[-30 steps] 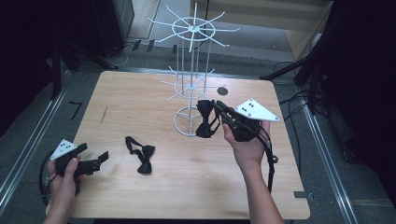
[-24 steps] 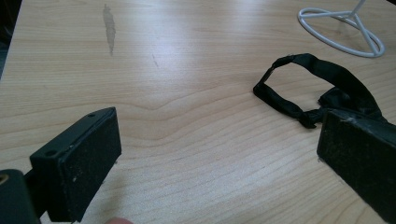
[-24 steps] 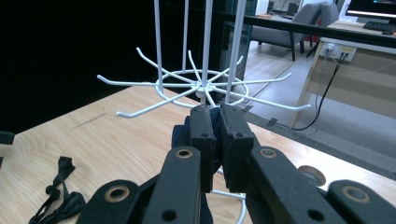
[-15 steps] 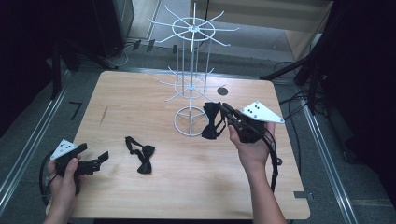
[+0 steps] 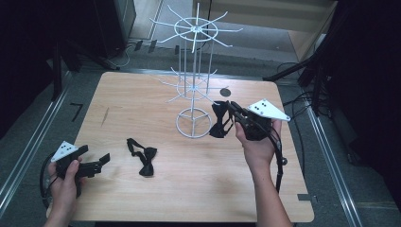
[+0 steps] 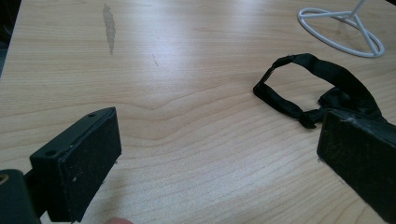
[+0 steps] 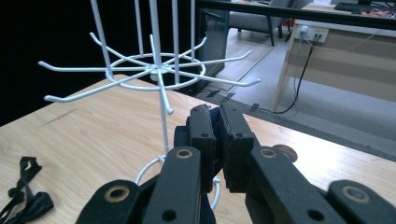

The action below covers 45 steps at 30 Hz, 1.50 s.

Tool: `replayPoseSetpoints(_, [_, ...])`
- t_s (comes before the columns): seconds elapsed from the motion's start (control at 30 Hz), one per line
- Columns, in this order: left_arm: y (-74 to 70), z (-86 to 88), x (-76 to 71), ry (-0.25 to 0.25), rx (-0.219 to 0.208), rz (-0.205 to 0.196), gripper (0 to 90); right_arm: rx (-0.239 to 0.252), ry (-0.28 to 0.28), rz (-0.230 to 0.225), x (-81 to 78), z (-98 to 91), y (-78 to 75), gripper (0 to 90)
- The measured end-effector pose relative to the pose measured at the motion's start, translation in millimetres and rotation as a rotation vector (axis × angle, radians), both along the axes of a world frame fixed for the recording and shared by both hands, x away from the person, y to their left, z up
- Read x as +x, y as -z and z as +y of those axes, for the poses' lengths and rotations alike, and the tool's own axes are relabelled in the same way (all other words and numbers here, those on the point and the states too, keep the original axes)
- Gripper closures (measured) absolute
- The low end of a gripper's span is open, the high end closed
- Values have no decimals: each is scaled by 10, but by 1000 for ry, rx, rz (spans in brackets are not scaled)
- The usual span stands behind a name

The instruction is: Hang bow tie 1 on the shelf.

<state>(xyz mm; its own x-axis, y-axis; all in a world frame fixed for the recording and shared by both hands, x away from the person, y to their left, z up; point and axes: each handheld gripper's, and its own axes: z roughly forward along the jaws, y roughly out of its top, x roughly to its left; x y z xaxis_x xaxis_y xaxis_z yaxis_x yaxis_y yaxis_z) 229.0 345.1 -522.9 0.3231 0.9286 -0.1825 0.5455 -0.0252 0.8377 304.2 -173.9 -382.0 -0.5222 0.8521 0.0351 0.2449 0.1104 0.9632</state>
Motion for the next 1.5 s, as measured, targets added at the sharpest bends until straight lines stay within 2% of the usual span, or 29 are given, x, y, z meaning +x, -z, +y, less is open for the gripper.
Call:
replayPoseSetpoints(0.23, [1, 1, 0, 0, -2, -1, 2, -3, 23, 7, 72, 54, -35, 865])
replayPoseSetpoints(0.73, [1, 1, 1, 0, -3, -3, 1, 6, 36, -6, 78, 156, -116, 865])
replayPoseSetpoints(1.2, [2, -1, 2, -3, -2, -4, 2, 26, 5, -25, -44, 270, -186, 864])
replayPoseSetpoints(1.3, [1, -1, 1, -1, -1, -4, 2, 16, 0, -32, -60, 302, -197, 864])
replayPoseSetpoints(1.43, [1, 2, -1, -4, -4, -4, 2, 25, -5, -35, -80, 283, -201, 864])
replayPoseSetpoints(1.5, [1, 1, 2, -2, -6, -3, 2, 18, -25, -39, -143, 255, -185, 864])
